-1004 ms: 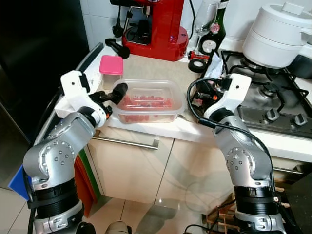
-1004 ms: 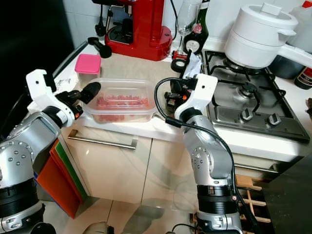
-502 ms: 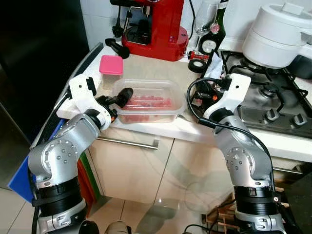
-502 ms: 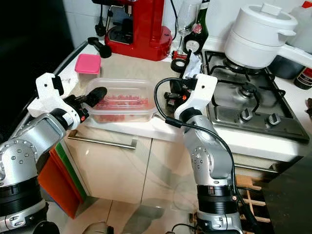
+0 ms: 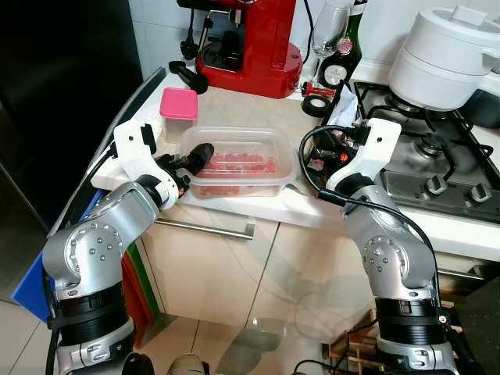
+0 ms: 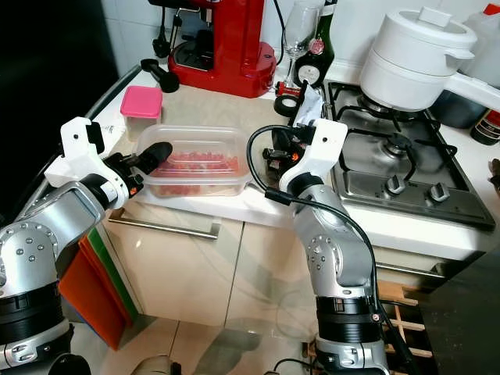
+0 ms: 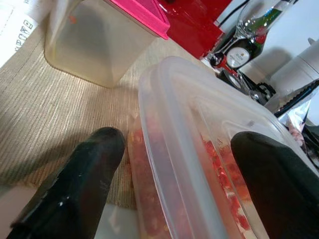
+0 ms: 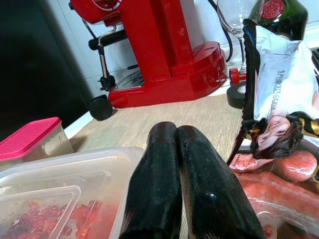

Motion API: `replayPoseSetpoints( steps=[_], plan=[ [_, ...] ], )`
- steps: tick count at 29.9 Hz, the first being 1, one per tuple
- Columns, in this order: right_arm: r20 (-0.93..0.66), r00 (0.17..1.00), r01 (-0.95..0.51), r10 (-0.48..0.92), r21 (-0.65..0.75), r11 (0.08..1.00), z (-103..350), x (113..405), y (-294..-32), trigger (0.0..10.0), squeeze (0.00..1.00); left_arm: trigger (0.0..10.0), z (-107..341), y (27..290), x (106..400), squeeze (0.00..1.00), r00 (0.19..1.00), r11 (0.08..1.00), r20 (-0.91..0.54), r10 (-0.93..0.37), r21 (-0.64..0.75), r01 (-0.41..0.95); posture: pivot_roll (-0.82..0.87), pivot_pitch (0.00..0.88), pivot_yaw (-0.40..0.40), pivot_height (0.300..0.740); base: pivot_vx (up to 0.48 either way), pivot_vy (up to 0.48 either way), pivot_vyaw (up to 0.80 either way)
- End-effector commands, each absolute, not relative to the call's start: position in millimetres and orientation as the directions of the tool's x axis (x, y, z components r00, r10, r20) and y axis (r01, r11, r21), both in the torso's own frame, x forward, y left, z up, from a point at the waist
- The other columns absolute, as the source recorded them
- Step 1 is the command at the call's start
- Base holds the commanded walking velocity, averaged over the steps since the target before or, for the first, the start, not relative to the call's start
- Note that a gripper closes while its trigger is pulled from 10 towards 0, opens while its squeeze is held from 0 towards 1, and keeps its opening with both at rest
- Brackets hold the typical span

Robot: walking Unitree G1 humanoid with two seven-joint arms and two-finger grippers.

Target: Restocking fridge

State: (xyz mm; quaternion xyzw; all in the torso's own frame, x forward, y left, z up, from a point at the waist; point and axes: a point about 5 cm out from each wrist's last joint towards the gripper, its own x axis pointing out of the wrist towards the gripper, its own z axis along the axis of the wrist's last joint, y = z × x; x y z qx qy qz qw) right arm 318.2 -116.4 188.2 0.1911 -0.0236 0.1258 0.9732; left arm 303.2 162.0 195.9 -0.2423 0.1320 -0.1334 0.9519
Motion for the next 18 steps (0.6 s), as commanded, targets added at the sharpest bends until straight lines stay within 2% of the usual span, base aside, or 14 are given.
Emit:
replayPoseSetpoints(
  steps=[1, 8, 18],
  plan=[
    [0.083, 0.972, -0.233, 0.218, 0.365, 0.901, 187.8, 318.5, -123.8, 10.0, 0.00, 0.0, 195.8, 153.5, 302.7, 0.00, 0.911, 0.842, -0.200, -0.361, -0.490, 0.226, 0.11, 0.000, -0.089, 0.711, 0.000, 0.000, 0.00],
    [0.075, 0.974, -0.228, 0.216, 0.367, 0.902, 187.5, 318.7, -125.2, 10.0, 0.00, 0.0, 198.0, 146.3, 304.4, 0.00, 0.900, 0.806, -0.171, -0.402, -0.533, 0.258, 0.10, 0.000, -0.098, 0.711, 0.000, 0.000, 0.00],
    [0.064, 0.975, -0.220, 0.211, 0.371, 0.902, 186.7, 319.6, -128.2, 10.0, 0.00, 0.0, 205.3, 149.1, 302.4, 0.00, 0.910, 0.783, -0.098, -0.402, -0.552, 0.286, 0.10, 0.000, -0.107, 0.711, 0.000, 0.000, 0.00]
  ],
)
